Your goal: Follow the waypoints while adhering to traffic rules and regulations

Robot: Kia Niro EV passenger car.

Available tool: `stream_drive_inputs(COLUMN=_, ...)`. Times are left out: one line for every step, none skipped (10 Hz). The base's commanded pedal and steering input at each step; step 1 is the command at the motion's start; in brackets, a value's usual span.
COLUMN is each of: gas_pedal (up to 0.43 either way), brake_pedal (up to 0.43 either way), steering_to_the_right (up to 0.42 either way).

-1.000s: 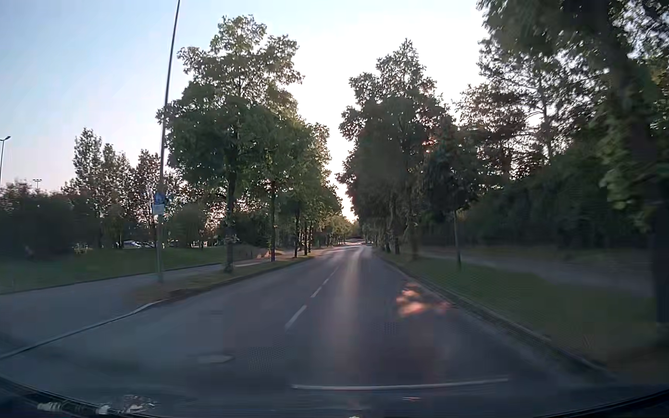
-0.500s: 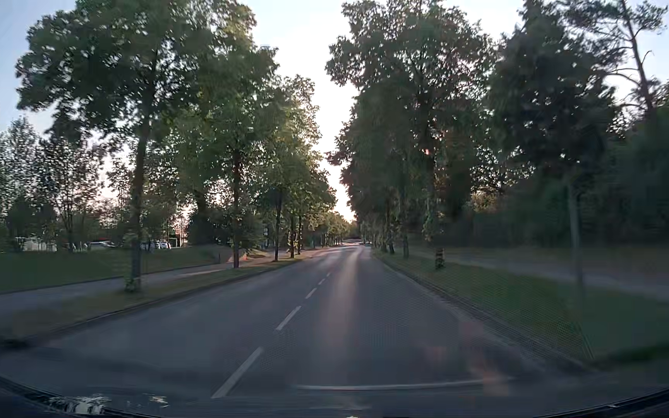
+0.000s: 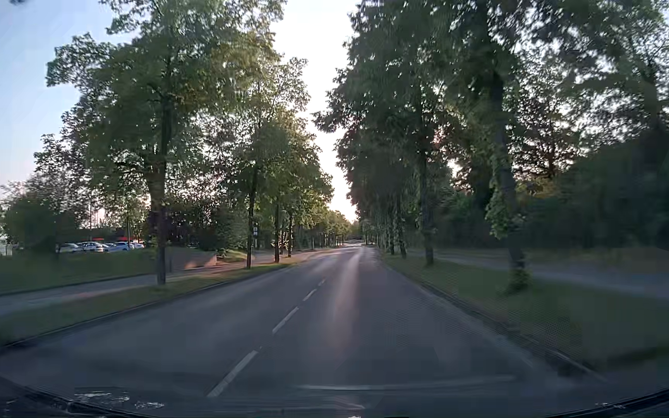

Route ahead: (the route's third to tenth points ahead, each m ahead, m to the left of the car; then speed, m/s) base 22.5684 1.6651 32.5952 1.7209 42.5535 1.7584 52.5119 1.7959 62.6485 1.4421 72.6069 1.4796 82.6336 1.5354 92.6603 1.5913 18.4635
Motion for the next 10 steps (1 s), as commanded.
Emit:
stream_drive_inputs(gas_pedal=0.209, brake_pedal=0.018, steering_to_the_right=-0.006)
stream_drive_inputs(gas_pedal=0.209, brake_pedal=0.012, steering_to_the_right=-0.006)
stream_drive_inputs(gas_pedal=0.209, brake_pedal=0.018, steering_to_the_right=-0.007)
stream_drive_inputs(gas_pedal=0.209, brake_pedal=0.018, steering_to_the_right=-0.005)
stream_drive_inputs(gas_pedal=0.209, brake_pedal=0.018, steering_to_the_right=0.0)
stream_drive_inputs(gas_pedal=0.209, brake_pedal=0.018, steering_to_the_right=0.002)
stream_drive_inputs(gas_pedal=0.209, brake_pedal=0.018, steering_to_the_right=0.002)
stream_drive_inputs(gas_pedal=0.209, brake_pedal=0.018, steering_to_the_right=0.002)
stream_drive_inputs(gas_pedal=0.209, brake_pedal=0.018, steering_to_the_right=0.002)
stream_drive_inputs(gas_pedal=0.209, brake_pedal=0.012, steering_to_the_right=0.002)
